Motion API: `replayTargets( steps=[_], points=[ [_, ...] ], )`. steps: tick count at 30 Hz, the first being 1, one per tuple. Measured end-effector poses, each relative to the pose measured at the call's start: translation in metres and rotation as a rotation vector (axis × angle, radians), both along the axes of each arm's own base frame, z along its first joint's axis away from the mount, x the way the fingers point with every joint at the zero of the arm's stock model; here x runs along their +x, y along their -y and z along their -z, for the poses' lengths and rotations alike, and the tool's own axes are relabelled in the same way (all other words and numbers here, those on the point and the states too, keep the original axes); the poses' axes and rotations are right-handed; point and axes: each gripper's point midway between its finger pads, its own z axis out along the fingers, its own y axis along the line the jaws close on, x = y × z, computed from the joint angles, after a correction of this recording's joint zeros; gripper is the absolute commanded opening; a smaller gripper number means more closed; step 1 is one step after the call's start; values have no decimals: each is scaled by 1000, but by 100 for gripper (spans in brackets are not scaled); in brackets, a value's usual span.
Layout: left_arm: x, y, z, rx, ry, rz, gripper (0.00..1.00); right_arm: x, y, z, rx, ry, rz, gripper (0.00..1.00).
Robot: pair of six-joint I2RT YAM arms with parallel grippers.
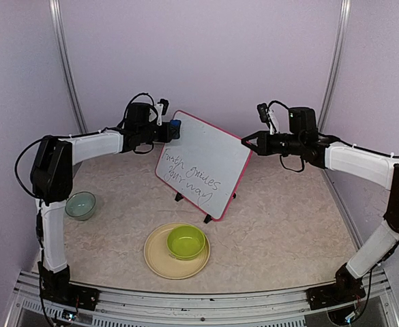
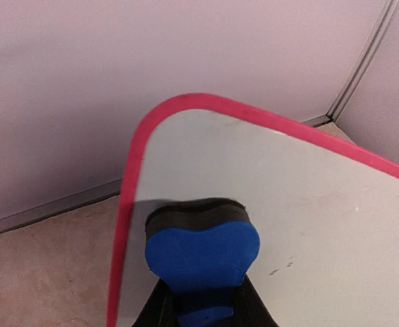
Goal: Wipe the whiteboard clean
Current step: Erase the center of the whiteboard.
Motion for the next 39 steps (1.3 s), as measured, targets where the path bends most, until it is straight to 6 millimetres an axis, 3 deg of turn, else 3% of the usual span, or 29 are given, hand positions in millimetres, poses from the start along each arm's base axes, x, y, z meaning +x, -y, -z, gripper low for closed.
replayTargets(
  steps=[7, 13, 31, 39],
  points=[
    [20, -35, 6, 32, -28, -69, 4, -2, -1, -1, 4, -1, -12, 0],
    [19, -34, 5, 37, -24, -70, 4, -3, -2, -2, 6, -2, -17, 0],
    [-5, 14, 4, 185, 66, -116, 4, -2, 1, 2, 1, -31, 9, 0],
    [-28, 45, -7, 199, 98, -79, 4, -1, 3, 3, 0, -35, 12, 0]
  ],
)
